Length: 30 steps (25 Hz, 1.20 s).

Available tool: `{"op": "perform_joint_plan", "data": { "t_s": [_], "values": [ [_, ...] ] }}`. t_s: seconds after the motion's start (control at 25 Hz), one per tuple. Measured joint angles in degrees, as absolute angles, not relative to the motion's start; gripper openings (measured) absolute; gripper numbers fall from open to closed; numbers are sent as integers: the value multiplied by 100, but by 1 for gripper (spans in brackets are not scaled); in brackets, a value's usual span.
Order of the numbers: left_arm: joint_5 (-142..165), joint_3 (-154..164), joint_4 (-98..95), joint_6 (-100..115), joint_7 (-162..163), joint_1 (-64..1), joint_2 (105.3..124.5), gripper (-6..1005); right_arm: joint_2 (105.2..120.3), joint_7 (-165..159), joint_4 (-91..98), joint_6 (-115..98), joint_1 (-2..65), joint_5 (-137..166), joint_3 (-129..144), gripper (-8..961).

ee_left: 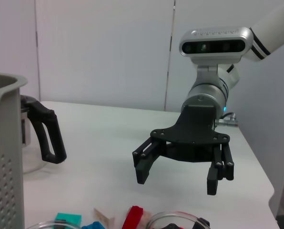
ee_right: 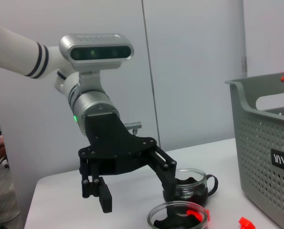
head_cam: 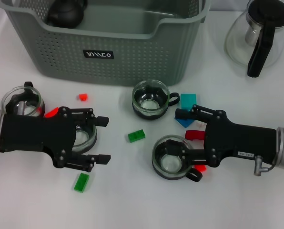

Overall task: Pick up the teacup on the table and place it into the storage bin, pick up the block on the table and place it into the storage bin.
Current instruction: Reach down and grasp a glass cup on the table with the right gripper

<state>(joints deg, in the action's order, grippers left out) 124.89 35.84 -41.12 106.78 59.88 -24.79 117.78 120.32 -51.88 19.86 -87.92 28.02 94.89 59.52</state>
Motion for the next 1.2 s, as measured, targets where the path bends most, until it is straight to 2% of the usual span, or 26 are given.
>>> {"op": "perform_joint_plan", "data": {
  "t_s": [0.36,1.2],
  "values": [
    [12610,3527,-3838,10747,6211,-2633,11637,828,12032,-5185,1978,-8817,2797,9491,5973,902],
    [12567,3304,-3505,10744,6302,-2664,11614,827,12032,-5185,1978,-8824,2798,9492,5994,870]
  ]
}}
